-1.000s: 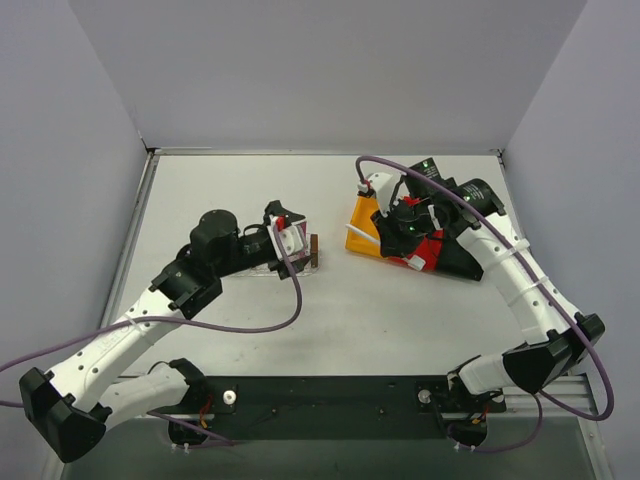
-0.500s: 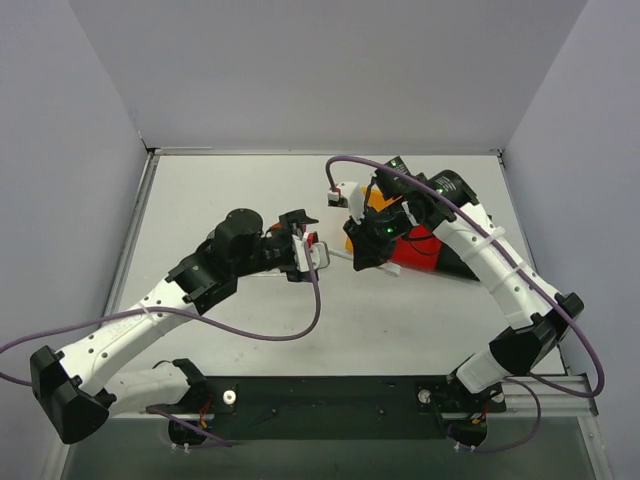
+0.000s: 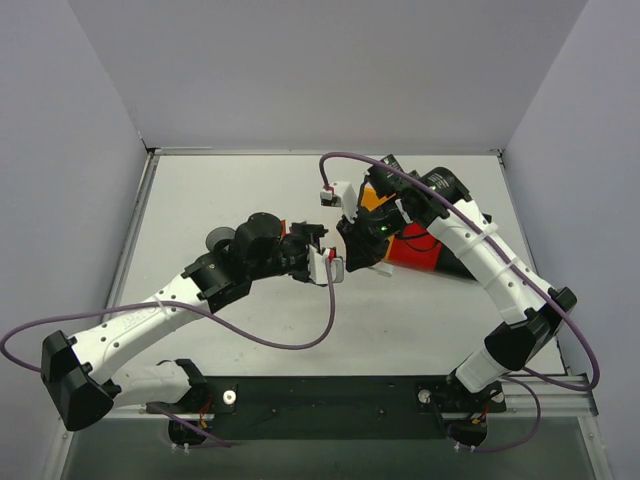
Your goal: Prepare toiletry sets of a toothbrush and toothpaste on the tray
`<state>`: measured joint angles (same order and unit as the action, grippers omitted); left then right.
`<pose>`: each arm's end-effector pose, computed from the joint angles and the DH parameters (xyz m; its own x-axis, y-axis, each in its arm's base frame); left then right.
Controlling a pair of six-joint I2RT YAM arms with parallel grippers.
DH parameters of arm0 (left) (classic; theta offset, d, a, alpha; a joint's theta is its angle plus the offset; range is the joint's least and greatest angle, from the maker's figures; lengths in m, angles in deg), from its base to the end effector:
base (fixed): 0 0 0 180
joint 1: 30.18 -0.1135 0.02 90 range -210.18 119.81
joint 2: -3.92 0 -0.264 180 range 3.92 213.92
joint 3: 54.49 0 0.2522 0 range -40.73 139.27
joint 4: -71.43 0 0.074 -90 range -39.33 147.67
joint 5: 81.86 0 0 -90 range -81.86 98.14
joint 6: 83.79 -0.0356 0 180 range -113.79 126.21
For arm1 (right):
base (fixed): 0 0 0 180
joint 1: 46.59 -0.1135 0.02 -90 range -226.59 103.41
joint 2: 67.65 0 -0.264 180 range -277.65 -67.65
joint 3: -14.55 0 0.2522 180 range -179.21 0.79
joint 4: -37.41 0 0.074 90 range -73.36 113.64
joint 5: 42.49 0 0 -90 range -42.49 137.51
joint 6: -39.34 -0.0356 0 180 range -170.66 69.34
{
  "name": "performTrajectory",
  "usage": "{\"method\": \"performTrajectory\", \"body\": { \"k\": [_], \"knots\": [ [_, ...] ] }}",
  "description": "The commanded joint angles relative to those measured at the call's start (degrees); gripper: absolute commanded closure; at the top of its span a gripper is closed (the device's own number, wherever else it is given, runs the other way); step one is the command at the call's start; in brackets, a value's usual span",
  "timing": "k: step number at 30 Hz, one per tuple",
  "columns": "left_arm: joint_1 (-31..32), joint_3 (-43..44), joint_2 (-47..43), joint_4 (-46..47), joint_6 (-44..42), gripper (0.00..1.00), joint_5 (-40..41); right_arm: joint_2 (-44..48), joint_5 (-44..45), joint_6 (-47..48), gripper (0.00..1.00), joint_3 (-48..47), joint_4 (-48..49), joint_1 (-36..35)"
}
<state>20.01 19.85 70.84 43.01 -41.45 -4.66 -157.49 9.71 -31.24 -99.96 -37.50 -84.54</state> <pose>0.1656 -0.2110 0.3500 0.4970 0.5295 -0.6875 0.7633 0.1100 0.6366 0.2340 0.2102 0.4043 -0.3074 -0.5729 -0.7598 -0.9514 0.2031 0.2317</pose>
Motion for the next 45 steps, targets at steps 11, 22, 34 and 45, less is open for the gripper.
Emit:
{"method": "performTrajectory", "body": {
  "k": [11, 22, 34, 45],
  "knots": [
    [1.3, -0.8, 0.0, 1.1, -2.3, 0.94, 2.0, -0.1, -3.4, -0.7, 0.98, -2.1, -1.8, -0.2],
    [1.2, -4.1, -1.7, 2.5, -1.6, 1.00, 2.7, 0.4, 0.1, -1.8, 0.55, -5.4, -1.8, -0.1],
    [-4.0, -8.3, -3.2, 11.1, 16.3, 1.00, 2.5, 6.3, 0.3, -6.0, 0.47, -11.7, 6.2, 8.2],
    [-12.3, -6.7, -5.8, 21.7, 40.3, 1.00, -5.6, 15.9, 0.0, -9.1, 0.46, -3.5, 17.3, 11.0]
  ]
}}
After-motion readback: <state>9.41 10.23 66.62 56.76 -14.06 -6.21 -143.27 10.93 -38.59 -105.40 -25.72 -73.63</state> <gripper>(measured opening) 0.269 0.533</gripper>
